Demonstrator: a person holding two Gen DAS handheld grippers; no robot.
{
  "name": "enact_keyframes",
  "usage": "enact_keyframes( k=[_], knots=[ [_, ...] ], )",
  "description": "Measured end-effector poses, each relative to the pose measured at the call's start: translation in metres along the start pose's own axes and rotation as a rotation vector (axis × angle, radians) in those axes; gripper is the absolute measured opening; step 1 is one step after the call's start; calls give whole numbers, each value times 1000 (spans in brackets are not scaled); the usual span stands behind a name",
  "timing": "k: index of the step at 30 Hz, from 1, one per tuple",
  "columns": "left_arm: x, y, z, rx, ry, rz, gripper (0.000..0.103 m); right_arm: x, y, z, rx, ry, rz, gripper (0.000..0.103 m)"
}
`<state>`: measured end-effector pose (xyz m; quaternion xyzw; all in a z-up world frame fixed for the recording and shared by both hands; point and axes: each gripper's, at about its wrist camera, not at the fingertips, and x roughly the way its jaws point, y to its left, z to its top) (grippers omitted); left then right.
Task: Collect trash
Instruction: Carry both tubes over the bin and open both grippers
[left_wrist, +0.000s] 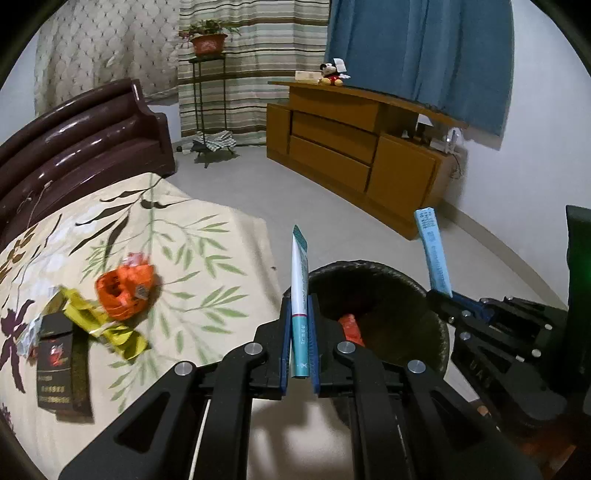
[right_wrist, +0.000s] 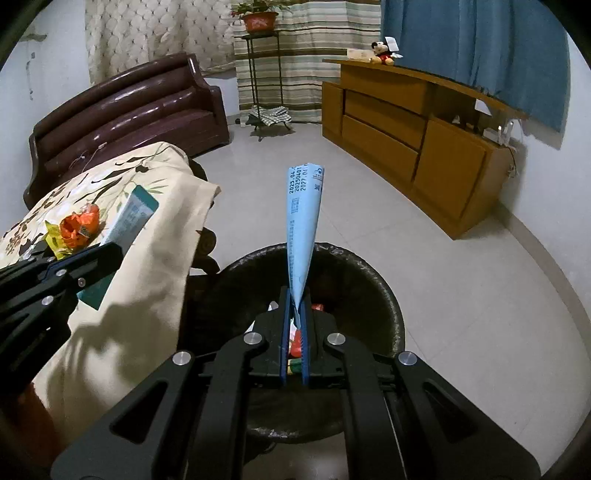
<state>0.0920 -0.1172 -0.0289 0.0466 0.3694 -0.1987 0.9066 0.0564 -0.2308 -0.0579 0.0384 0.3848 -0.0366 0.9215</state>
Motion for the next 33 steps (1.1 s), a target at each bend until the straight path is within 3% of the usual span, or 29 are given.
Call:
enact_keyframes(
  k=[7,9,12,16,18,21,26,33],
  knots=[
    [15,-17,8,38,9,4,10,8,-11,-1,27,2,-2,6],
    [18,-17,8,34,18,10,18,10,-13,-1,34,5,0,7],
    [18,-18,6,34,17,24,33,12,-16,-1,46,4,-4,20],
    [16,-17,7,26,16,24,36,11,-17,-2,58,-3,-9,23],
    [15,-15,7,14,14,24,43,9,-18,-2,65,-7,-11,25],
    [10,-13,6,-3,13,23,45,5,-20,-1,79,-18,-13,36],
    [2,-5,4,-17,12,37,51,0,-15,-1,77,-26,-1,44],
    [-15,18,-1,-55,8,86,53,-2,4,-2,58,-16,30,46]
  ],
)
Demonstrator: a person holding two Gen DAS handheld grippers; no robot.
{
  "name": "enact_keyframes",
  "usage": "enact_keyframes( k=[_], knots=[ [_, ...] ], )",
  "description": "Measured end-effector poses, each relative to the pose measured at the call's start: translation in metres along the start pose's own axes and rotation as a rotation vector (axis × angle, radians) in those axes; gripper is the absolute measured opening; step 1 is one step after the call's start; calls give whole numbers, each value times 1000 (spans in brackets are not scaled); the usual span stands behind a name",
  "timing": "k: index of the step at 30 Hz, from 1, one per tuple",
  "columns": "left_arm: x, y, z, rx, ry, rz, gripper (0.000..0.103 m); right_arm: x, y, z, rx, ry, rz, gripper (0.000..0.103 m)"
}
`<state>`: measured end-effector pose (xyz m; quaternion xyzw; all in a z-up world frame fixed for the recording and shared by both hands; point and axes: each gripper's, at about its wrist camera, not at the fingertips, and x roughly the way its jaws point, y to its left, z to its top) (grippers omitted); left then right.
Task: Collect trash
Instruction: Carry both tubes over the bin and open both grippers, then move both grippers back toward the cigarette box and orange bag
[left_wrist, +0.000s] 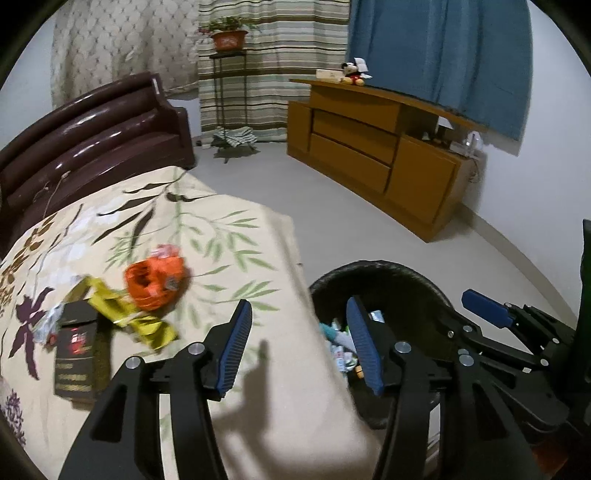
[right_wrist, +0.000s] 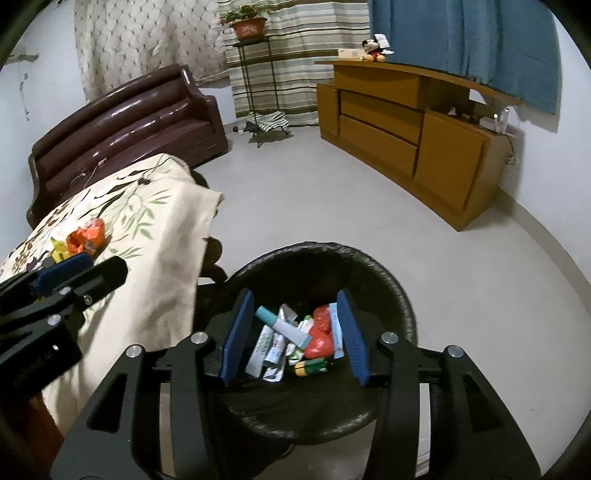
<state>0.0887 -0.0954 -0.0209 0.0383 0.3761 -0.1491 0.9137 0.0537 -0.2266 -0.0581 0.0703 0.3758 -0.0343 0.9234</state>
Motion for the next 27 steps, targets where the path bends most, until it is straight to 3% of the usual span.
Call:
enact_keyframes(
  k=[4,19,27],
  knots=[
    [-9,19,-3,-27,-3,44,58,-1,16,-1,-21,6,25,46],
    [-34,109,-25,-157,8,209,59,-5,79,4,-103,15,129,47],
    [-28,134,-33,-183,44,245,64,-1,105,9,-144,30,168,47]
  ],
)
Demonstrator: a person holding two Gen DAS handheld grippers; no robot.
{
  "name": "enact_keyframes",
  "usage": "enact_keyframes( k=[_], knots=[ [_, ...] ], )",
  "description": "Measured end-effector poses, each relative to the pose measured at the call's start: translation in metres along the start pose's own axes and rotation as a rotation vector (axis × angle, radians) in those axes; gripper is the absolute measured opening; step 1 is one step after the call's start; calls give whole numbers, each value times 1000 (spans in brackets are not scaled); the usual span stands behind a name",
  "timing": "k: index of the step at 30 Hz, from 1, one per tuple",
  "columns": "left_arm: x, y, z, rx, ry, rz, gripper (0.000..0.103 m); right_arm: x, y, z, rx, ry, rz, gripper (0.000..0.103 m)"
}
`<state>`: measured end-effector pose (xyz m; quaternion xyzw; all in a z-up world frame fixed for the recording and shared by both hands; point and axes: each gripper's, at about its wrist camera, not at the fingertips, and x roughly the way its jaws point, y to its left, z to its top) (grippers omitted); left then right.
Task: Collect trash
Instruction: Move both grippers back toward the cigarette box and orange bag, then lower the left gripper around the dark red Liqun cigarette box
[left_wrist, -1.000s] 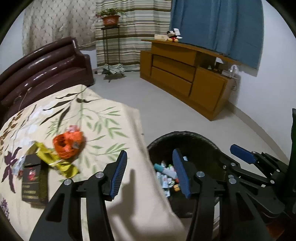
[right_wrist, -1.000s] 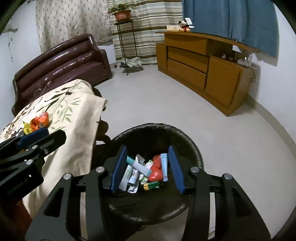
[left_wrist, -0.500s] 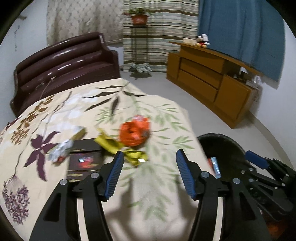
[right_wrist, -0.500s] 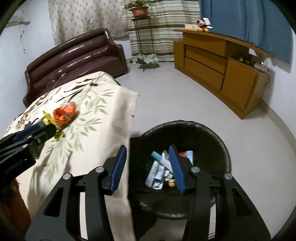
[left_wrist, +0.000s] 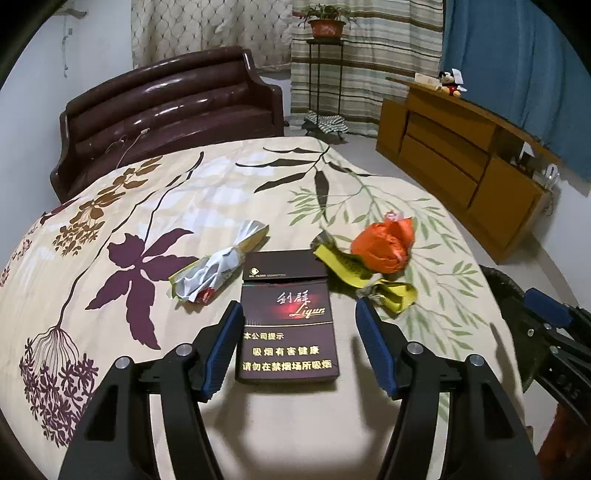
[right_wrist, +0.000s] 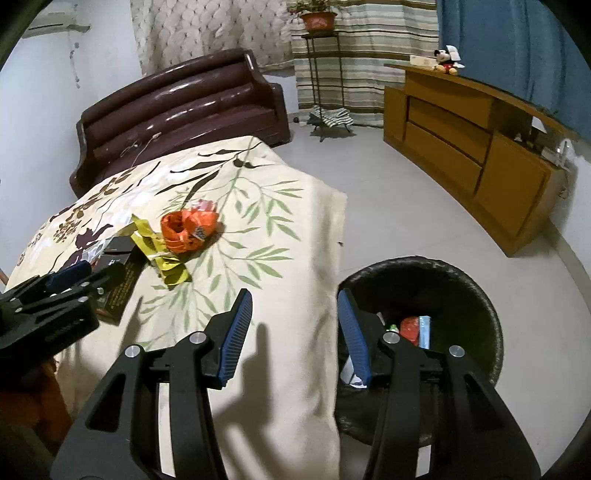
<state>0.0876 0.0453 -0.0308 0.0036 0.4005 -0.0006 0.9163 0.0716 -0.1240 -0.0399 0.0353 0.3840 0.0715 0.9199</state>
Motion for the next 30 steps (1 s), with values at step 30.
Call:
enact_keyframes(
  k=[30],
  knots=[
    [0,35,-3,-32,44,-101,54,16,72,12,-143,38,70,47]
  ],
)
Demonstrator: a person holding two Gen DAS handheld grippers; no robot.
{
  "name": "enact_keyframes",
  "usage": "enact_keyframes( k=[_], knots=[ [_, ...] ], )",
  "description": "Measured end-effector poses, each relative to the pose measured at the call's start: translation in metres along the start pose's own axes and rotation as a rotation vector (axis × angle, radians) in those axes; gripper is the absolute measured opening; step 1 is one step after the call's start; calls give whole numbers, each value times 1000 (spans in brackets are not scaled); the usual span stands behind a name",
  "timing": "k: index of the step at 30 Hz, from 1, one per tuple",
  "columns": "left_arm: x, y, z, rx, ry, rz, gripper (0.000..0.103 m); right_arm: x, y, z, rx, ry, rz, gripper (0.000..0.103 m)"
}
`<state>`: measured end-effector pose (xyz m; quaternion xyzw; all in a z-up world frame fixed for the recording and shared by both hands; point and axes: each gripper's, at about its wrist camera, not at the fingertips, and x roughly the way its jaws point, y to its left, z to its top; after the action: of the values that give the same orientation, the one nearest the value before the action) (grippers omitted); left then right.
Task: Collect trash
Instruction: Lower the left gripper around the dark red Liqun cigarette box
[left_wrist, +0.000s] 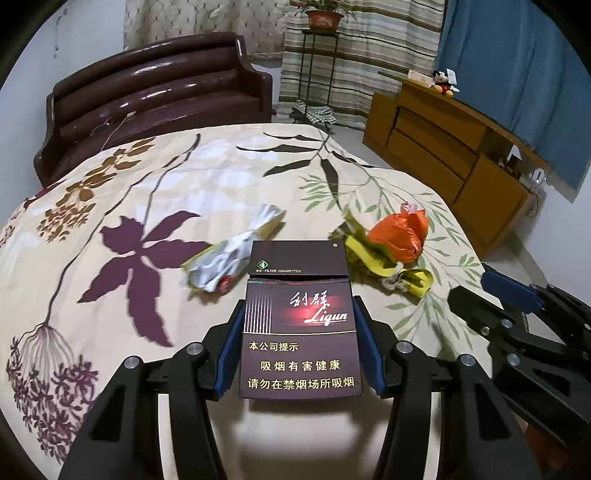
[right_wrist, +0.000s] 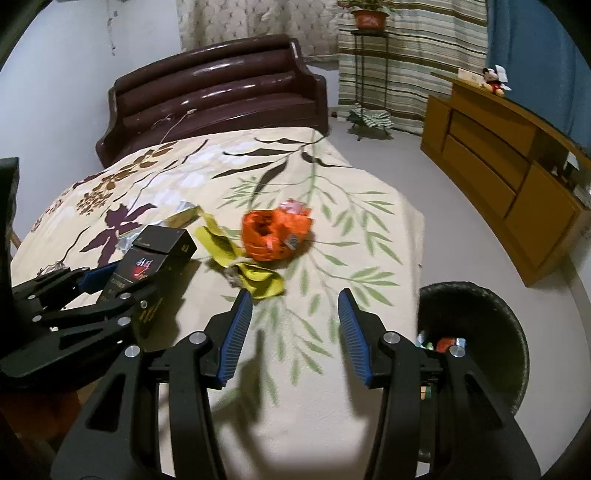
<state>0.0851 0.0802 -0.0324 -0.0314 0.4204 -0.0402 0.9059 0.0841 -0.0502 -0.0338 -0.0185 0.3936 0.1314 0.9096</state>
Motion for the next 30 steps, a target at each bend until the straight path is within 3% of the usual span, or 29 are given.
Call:
enact_keyframes(
  k=[19,26,30],
  knots=[
    [-23,65,-3,-81,-29,38,54,42,37,14,-53,104,50,47],
    [-24,76,-6,-98,-28,40,54,32,59,11,-84,123,155,47],
    [-27,84,-7,-109,-33,49,54,27,60,16,-85,83,101,47]
  ],
)
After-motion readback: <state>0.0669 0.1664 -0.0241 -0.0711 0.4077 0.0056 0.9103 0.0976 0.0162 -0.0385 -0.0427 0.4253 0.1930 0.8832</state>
